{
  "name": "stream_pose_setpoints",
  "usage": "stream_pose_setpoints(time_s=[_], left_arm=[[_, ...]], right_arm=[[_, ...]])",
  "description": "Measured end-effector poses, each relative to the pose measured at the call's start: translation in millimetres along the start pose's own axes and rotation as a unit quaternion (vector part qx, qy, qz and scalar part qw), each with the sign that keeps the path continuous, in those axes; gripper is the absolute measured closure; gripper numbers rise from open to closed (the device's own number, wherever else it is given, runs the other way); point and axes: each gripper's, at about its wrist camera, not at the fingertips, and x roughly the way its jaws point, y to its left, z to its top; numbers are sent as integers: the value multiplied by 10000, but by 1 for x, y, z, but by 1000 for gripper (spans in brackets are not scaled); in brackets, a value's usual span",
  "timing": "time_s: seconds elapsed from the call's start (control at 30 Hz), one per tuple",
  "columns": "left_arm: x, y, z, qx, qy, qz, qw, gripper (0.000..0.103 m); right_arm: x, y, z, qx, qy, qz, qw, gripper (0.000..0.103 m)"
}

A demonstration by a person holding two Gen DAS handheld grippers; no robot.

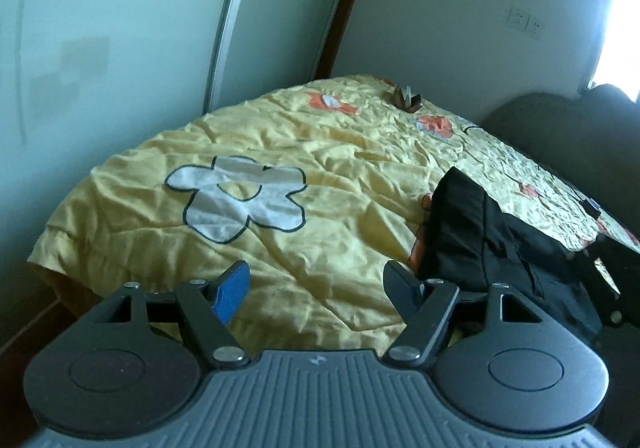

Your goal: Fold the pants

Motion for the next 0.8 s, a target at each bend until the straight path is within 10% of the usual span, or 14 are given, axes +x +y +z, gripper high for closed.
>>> stream_pose_setpoints(time_s=[0.2,0.33,0.6,0.8], left_arm=[[-1,1,2,32,-125,-68,9999,29],[0,-2,3,122,-240,-27,9996,30],[10,-4,30,-195,-103,-939,9953,27],[63,-10,56,-1632,1076,-2881,9374,23]], right_arm=[[9,10,6,-319,-43,-575,9978,45],[11,17,7,-301,11,-447,9985,86],[-17,-15,10,476,-353,-684,9959,91],[-23,-37,8,803,-420,-921,9916,92]])
